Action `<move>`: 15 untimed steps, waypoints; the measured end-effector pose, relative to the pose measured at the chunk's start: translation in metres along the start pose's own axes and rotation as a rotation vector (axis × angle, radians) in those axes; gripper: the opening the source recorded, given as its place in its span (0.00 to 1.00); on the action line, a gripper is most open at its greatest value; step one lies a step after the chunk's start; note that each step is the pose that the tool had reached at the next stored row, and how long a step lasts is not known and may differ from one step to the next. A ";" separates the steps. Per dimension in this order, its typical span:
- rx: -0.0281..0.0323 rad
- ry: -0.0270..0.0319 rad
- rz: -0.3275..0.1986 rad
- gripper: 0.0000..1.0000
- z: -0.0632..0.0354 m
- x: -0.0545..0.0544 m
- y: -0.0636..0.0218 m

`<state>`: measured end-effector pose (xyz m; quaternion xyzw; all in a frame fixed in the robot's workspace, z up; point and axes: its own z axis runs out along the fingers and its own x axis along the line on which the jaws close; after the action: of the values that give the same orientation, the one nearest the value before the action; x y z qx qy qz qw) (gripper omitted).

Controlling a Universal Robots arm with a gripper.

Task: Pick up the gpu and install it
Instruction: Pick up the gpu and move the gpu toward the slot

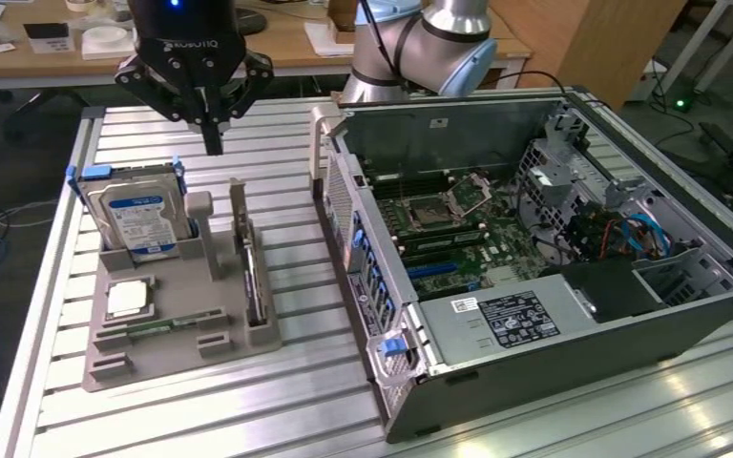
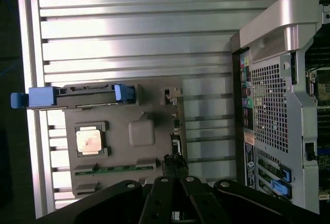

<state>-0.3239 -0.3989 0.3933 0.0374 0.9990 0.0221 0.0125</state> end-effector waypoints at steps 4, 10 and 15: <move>0.0000 0.0000 0.000 0.11 0.0000 0.000 0.0000; 0.0000 0.0000 0.000 0.99 0.0000 0.000 0.0000; 0.0000 0.0000 0.000 0.99 0.0000 0.000 0.0000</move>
<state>-0.3239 -0.3989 0.3933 0.0374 0.9990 0.0221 0.0125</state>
